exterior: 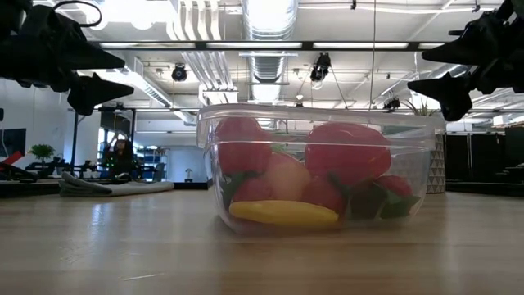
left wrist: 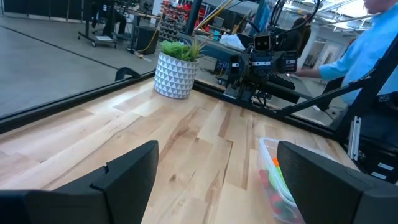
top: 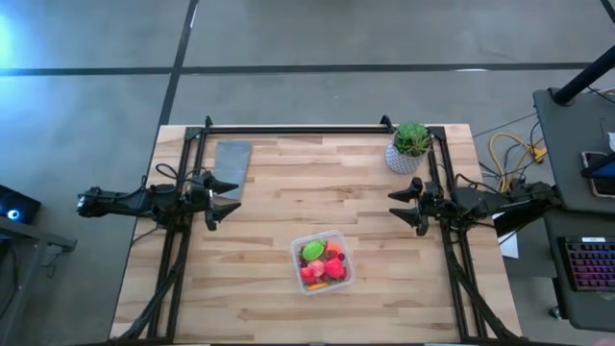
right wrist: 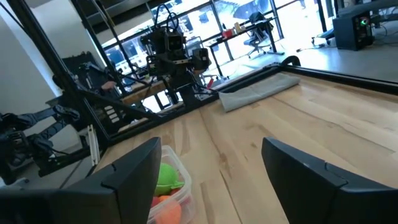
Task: Pick and placing Produce into tupperware
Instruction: Return to Home Position
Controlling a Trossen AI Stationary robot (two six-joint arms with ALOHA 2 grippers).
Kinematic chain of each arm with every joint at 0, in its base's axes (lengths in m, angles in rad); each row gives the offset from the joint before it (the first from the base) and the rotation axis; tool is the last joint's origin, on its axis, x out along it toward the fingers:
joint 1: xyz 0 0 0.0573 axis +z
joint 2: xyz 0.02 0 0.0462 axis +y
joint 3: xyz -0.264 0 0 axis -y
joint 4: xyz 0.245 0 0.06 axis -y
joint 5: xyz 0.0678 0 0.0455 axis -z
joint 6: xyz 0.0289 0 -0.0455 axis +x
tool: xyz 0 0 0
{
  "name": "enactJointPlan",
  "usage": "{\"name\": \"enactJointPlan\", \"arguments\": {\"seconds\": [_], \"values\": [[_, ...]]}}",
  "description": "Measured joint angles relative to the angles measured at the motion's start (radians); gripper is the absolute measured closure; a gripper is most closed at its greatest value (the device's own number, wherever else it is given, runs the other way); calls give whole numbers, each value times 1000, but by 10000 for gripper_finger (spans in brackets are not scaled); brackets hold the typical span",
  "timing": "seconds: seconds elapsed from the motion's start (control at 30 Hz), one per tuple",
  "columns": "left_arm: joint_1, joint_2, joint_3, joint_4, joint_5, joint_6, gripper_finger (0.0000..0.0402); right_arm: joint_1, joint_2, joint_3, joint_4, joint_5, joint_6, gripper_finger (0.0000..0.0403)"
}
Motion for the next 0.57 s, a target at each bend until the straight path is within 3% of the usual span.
{"name": "enactJointPlan", "arguments": {"seconds": [0.57], "values": [[0, 0, 0, 0, 0, 0, 88, 0, 0, 0, 0, 0, 0, 131]]}}
